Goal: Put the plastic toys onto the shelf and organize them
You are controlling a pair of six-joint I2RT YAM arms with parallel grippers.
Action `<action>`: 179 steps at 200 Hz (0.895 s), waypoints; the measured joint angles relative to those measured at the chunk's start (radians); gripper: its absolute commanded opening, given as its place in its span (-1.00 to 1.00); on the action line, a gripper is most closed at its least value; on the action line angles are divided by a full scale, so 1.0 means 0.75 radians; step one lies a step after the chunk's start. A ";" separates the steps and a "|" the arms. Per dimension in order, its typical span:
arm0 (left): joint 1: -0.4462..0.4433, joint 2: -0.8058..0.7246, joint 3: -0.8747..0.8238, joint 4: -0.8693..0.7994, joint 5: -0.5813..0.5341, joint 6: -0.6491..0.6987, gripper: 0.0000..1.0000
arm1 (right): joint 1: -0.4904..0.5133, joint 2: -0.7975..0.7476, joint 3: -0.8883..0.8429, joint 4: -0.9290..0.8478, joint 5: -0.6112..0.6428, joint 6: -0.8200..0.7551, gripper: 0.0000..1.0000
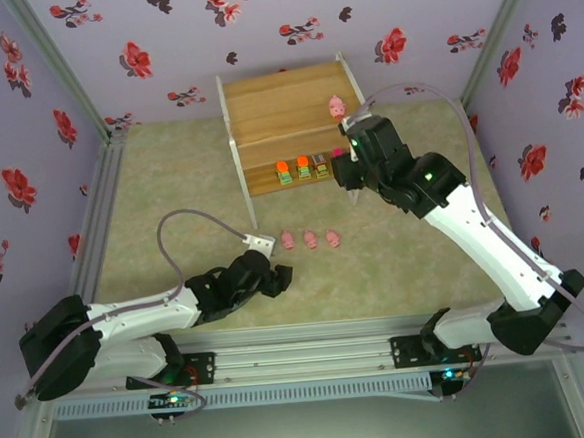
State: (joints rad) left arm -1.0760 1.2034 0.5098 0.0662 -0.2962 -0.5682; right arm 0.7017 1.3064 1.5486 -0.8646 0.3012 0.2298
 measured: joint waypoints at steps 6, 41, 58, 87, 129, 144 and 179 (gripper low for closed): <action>0.005 0.003 0.000 -0.001 -0.001 -0.004 0.28 | 0.001 -0.017 -0.039 0.011 0.003 0.011 -0.11; 0.023 0.032 0.013 -0.022 -0.031 -0.042 0.29 | 0.009 -0.086 -0.224 0.062 0.004 0.060 -0.12; 0.031 0.053 0.030 -0.043 -0.047 -0.057 0.29 | 0.011 -0.118 -0.316 0.082 0.004 0.086 -0.12; 0.035 0.086 0.051 -0.051 -0.060 -0.077 0.30 | 0.011 -0.167 -0.450 0.129 -0.001 0.125 -0.13; 0.039 0.146 0.097 -0.056 -0.060 -0.087 0.30 | 0.011 -0.204 -0.601 0.202 -0.032 0.173 -0.13; 0.039 0.175 0.115 -0.056 -0.060 -0.092 0.30 | 0.013 -0.205 -0.649 0.231 -0.049 0.190 -0.13; 0.041 0.232 0.149 -0.060 -0.060 -0.107 0.30 | 0.018 -0.204 -0.753 0.306 -0.083 0.224 -0.13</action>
State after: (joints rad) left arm -1.0451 1.3773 0.6216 0.0216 -0.3412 -0.6483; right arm 0.7155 1.1530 0.9836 -0.6353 0.2386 0.3981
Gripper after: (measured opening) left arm 0.649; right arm 0.433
